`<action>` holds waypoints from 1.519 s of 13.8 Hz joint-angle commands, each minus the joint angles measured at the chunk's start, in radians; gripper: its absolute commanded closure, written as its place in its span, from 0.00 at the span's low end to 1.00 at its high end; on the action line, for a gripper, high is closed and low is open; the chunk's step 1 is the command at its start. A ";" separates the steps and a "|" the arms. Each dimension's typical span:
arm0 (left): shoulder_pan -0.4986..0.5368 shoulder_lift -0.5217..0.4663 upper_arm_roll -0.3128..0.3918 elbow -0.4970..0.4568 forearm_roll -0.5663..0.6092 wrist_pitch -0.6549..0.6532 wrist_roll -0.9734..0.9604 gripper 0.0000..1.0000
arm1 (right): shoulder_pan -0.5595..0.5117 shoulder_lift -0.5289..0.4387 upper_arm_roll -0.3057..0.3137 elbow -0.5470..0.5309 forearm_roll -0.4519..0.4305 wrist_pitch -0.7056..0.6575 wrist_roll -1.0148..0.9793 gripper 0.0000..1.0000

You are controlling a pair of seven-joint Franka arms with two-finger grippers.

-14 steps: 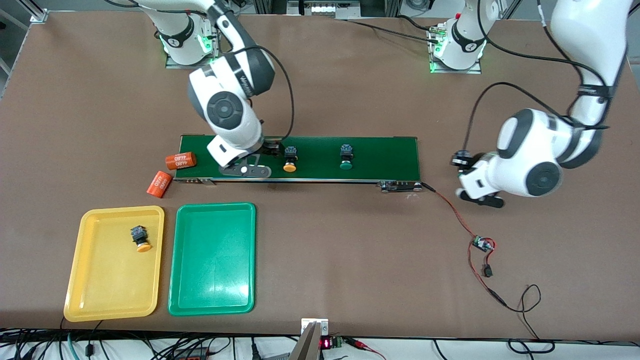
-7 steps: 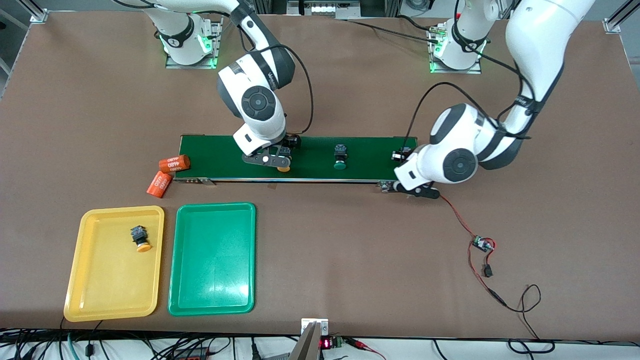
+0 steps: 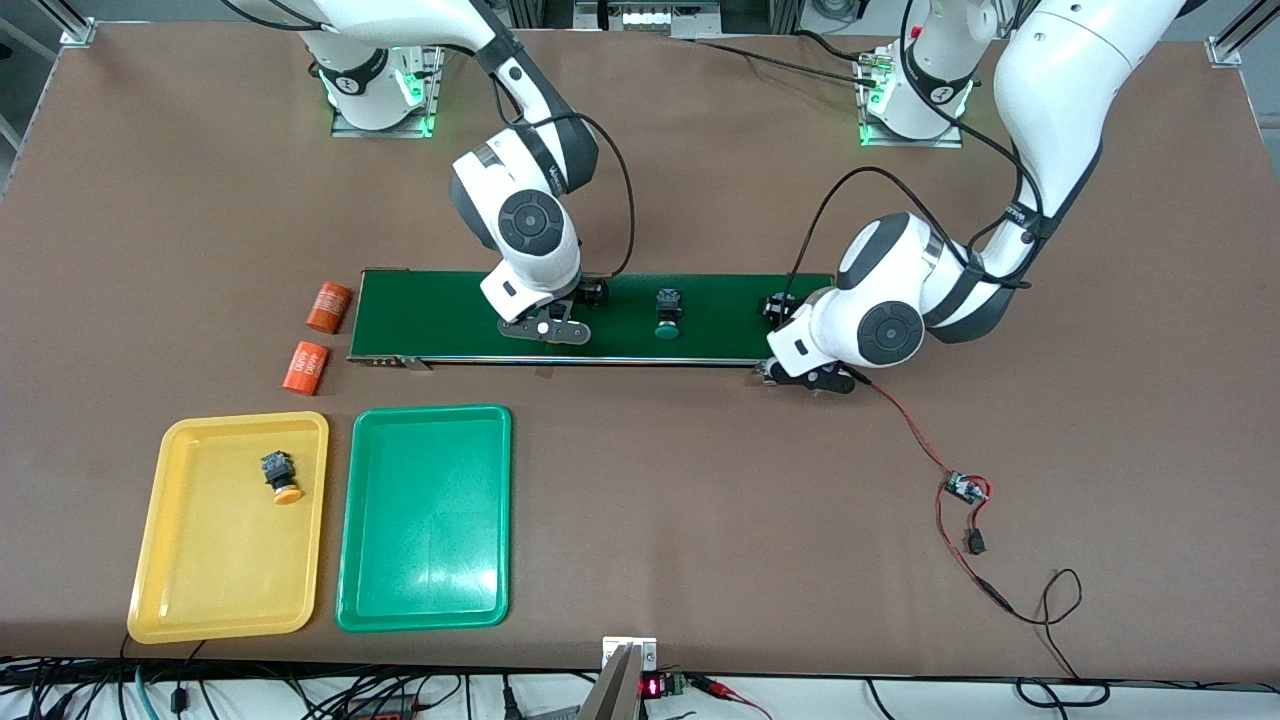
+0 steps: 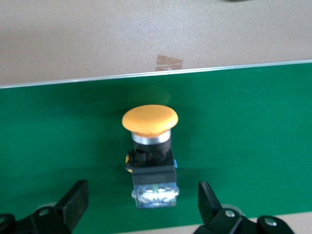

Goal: Sort buttons by color to trays
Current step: 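Grasp the next yellow button with the right gripper while the left gripper places green, then carry the yellow button toward the yellow tray while the left gripper withdraws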

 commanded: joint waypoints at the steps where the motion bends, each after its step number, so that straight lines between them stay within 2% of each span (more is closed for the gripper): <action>1: 0.008 -0.097 0.017 0.039 -0.007 -0.062 -0.006 0.00 | -0.025 0.004 0.003 -0.008 -0.002 0.021 -0.026 0.00; 2: -0.023 -0.120 0.076 0.092 -0.004 -0.130 -0.003 0.00 | -0.029 0.006 0.003 -0.008 -0.002 0.022 -0.026 0.00; 3: -0.070 -0.134 0.145 0.138 -0.003 -0.189 0.003 0.00 | -0.034 0.007 0.001 -0.008 -0.002 0.024 -0.026 0.12; 5: -0.124 -0.178 0.238 0.186 -0.001 -0.252 0.005 0.00 | -0.040 0.010 0.001 -0.008 0.002 0.025 -0.026 0.47; 7: -0.181 -0.245 0.333 0.183 0.002 -0.255 0.005 0.00 | -0.043 0.009 0.000 -0.006 0.001 0.030 -0.026 0.67; 8: -0.224 -0.285 0.388 0.174 0.002 -0.261 0.005 0.00 | -0.048 0.007 -0.002 -0.002 -0.004 0.031 -0.025 0.71; 10: -0.270 -0.356 0.480 0.170 0.000 -0.281 0.058 0.00 | -0.053 -0.005 -0.017 0.018 -0.005 0.030 -0.023 0.78; 12: -0.272 -0.422 0.546 0.162 -0.009 -0.294 0.248 0.00 | -0.071 -0.006 -0.058 0.056 -0.013 0.028 -0.038 0.79; 14: -0.272 -0.489 0.605 0.139 -0.010 -0.294 0.305 0.00 | -0.120 -0.006 -0.095 0.082 -0.071 0.019 -0.092 0.79; 16: -0.270 -0.528 0.628 0.154 -0.012 -0.347 0.307 0.00 | -0.198 -0.005 -0.121 0.092 -0.122 0.018 -0.202 0.79; 19: -0.267 -0.525 0.646 0.221 -0.019 -0.505 0.308 0.00 | -0.363 0.010 -0.121 0.093 -0.122 0.025 -0.415 0.79; 21: -0.256 -0.516 0.665 0.283 -0.024 -0.554 0.312 0.00 | -0.424 0.013 -0.123 0.093 -0.125 0.028 -0.523 0.79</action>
